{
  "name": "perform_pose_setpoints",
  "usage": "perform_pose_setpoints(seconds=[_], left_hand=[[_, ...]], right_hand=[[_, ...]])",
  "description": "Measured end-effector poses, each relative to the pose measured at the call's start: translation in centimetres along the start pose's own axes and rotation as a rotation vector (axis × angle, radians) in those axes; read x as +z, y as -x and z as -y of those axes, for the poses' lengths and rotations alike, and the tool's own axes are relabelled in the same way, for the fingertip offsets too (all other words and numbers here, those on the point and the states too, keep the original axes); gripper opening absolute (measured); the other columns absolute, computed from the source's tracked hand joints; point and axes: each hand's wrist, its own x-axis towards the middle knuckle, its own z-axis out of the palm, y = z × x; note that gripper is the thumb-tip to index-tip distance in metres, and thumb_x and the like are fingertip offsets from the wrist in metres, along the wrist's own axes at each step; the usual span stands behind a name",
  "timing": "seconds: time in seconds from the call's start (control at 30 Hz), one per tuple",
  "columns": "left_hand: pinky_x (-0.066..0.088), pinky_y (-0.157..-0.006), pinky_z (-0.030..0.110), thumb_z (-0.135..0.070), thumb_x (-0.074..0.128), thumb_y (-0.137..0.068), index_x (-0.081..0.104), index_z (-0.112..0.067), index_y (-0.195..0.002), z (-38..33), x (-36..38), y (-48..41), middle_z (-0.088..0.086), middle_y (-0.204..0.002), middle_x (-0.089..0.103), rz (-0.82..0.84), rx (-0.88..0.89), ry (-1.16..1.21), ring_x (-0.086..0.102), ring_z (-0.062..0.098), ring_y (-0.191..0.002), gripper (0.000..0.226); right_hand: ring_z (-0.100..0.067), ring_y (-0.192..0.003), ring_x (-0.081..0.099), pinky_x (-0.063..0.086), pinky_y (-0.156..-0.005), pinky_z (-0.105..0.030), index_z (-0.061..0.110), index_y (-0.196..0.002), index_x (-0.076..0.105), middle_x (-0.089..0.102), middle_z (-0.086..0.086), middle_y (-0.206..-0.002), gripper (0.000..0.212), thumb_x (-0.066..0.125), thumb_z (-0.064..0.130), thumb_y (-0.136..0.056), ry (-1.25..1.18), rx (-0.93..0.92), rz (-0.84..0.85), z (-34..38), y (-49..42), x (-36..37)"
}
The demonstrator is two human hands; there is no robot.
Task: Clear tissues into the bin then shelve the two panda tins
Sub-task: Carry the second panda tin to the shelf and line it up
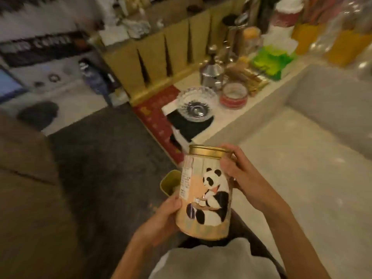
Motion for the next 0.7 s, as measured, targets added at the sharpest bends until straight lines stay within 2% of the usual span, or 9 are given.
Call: perform_pose_setpoints(seconds=[0.1, 0.2, 0.27, 0.33, 0.4, 0.47, 0.53, 0.6, 0.7], left_hand=[[0.037, -0.111, 0.055, -0.057, 0.075, -0.075, 0.035, -0.037, -0.146, -1.0, -6.9, 9.0, 0.001, -0.146, 0.052, -0.269, 0.149, 0.036, 0.049, 0.026, -0.134, 0.084], [0.052, -0.099, 0.031, -0.047, 0.077, -0.080, 0.036, -0.064, -0.133, -1.1, -13.0, 17.9, -0.022, -0.142, 0.051, -0.463, 0.285, 0.021, 0.050, 0.008, -0.131, 0.069], [0.053, -0.098, 0.032, -0.035, 0.082, -0.079, 0.025, -0.060, -0.139, -0.9, -16.2, 22.6, -0.019, -0.141, 0.052, -0.672, 0.355, -0.007, 0.054, 0.010, -0.129, 0.087], [0.055, -0.097, 0.034, -0.034, 0.084, -0.076, 0.023, -0.052, -0.143, -0.5, -18.7, 26.5, -0.016, -0.135, 0.058, -0.922, 0.431, 0.005, 0.059, 0.012, -0.124, 0.092], [0.056, -0.092, 0.028, -0.040, 0.084, -0.076, 0.026, -0.049, -0.141, -0.2, -21.0, 30.2, -0.018, -0.130, 0.061, -1.142, 0.507, 0.072, 0.061, 0.010, -0.120, 0.088], [0.055, -0.082, 0.015, -0.051, 0.083, -0.072, 0.031, -0.048, -0.139, 0.1, -23.0, 33.5, -0.024, -0.124, 0.064, -1.360, 0.559, 0.178, 0.063, 0.002, -0.113, 0.085], [0.052, -0.071, 0.006, -0.062, 0.082, -0.066, 0.037, -0.050, -0.134, 0.3, -24.7, 36.2, -0.035, -0.113, 0.064, -1.559, 0.602, 0.298, 0.064, -0.008, -0.104, 0.083], [0.051, -0.064, 0.004, -0.068, 0.082, -0.059, 0.039, -0.060, -0.121, 0.7, -26.4, 38.1, -0.041, -0.104, 0.064, -1.724, 0.637, 0.404, 0.063, -0.014, -0.097, 0.076], [0.055, -0.080, 0.017, -0.073, 0.079, -0.058, 0.035, -0.056, -0.131, 1.0, -28.7, 40.4, -0.029, -0.125, 0.057, -1.933, 0.638, 0.451, 0.062, -0.004, -0.106, 0.087]], right_hand=[[-0.004, -0.101, 0.066, 0.058, -0.072, -0.026, 0.049, -0.126, 0.050, 0.064, 0.020, -0.110, 0.067, 0.064, 0.077, -0.067, 0.102, -0.100, 0.198, 2.2, -4.5, 11.1], [0.001, -0.102, 0.064, 0.059, -0.072, -0.024, 0.051, -0.127, 0.049, 0.062, 0.026, -0.112, 0.062, 0.063, 0.074, -0.072, 0.145, -0.164, 0.440, 3.1, -8.7, 23.8], [-0.001, -0.102, 0.066, 0.059, -0.070, -0.021, 0.055, -0.128, 0.048, 0.062, 0.022, -0.117, 0.062, 0.062, 0.075, -0.071, 0.121, -0.153, 0.614, 3.5, -10.6, 32.9], [-0.007, -0.107, 0.066, 0.059, -0.080, -0.031, 0.061, -0.130, 0.044, 0.061, 0.016, -0.125, 0.061, 0.061, 0.075, -0.073, 0.079, -0.111, 0.778, 4.0, -11.1, 41.6], [-0.014, -0.119, 0.062, 0.052, -0.097, -0.047, 0.062, -0.132, 0.042, 0.059, 0.010, -0.135, 0.062, 0.064, 0.071, -0.074, 0.032, -0.079, 0.940, 4.4, -11.1, 49.3], [-0.015, -0.124, 0.058, 0.047, -0.104, -0.051, 0.061, -0.133, 0.042, 0.056, 0.011, -0.140, 0.067, 0.068, 0.070, -0.072, 0.038, -0.077, 1.095, 4.3, -11.1, 55.7], [-0.008, -0.119, 0.061, 0.053, -0.098, -0.044, 0.065, -0.132, 0.040, 0.055, 0.018, -0.138, 0.067, 0.069, 0.070, -0.072, 0.080, -0.067, 1.274, 3.8, -10.6, 61.1], [0.002, -0.112, 0.063, 0.058, -0.086, -0.029, 0.071, -0.129, 0.038, 0.054, 0.031, -0.130, 0.065, 0.070, 0.069, -0.072, 0.124, -0.020, 1.478, 3.1, -9.8, 65.6], [0.003, -0.114, 0.061, 0.056, -0.086, -0.023, 0.076, -0.124, 0.035, 0.056, 0.033, -0.127, 0.067, 0.074, 0.064, -0.071, 0.200, -0.056, 1.690, 2.7, -8.9, 71.7]])
